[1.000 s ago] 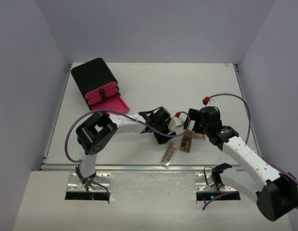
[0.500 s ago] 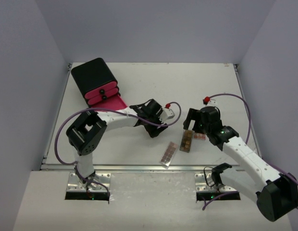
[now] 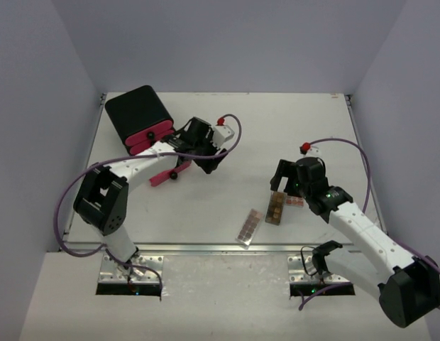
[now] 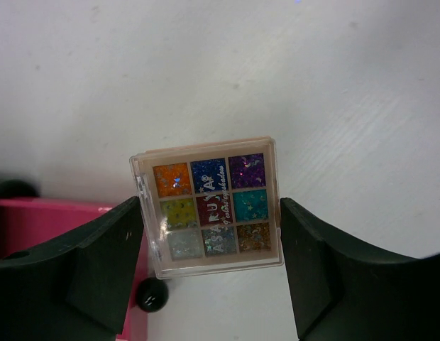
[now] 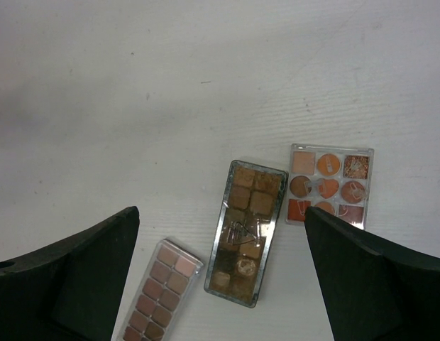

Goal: Organize the makeup

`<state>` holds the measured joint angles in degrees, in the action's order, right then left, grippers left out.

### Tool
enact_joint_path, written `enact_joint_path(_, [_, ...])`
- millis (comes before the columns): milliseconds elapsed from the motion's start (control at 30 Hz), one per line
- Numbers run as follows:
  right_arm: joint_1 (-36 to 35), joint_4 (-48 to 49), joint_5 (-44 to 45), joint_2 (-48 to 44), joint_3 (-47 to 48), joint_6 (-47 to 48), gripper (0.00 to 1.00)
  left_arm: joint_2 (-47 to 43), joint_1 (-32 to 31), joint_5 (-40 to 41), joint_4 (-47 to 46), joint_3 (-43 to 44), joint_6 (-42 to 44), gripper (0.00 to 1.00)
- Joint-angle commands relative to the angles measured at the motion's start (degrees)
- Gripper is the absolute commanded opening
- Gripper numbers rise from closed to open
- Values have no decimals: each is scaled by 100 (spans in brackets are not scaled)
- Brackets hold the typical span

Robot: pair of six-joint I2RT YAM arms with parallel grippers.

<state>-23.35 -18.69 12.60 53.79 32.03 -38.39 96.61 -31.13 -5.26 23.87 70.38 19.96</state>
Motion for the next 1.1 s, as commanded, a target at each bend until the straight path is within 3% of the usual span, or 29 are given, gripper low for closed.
enact_joint_path(0, [24,373,-201,140,57,36,99,-192,613,198,-31,-223,333,0])
enact_joint_path(333, [24,640,-510,577,91,31,99,-136,1598,766,-546,-555,958,0])
enact_joint_path(800, [24,645,-512,667,49,78,99,183,1962,949,-1124,-740,1504,2])
enact_joint_path(967, [24,552,-503,617,72,121,99,197,1954,946,-1328,-968,1698,16])
enact_joint_path(1067, [24,562,-490,508,23,121,99,281,1962,924,-1274,-1001,1723,39])
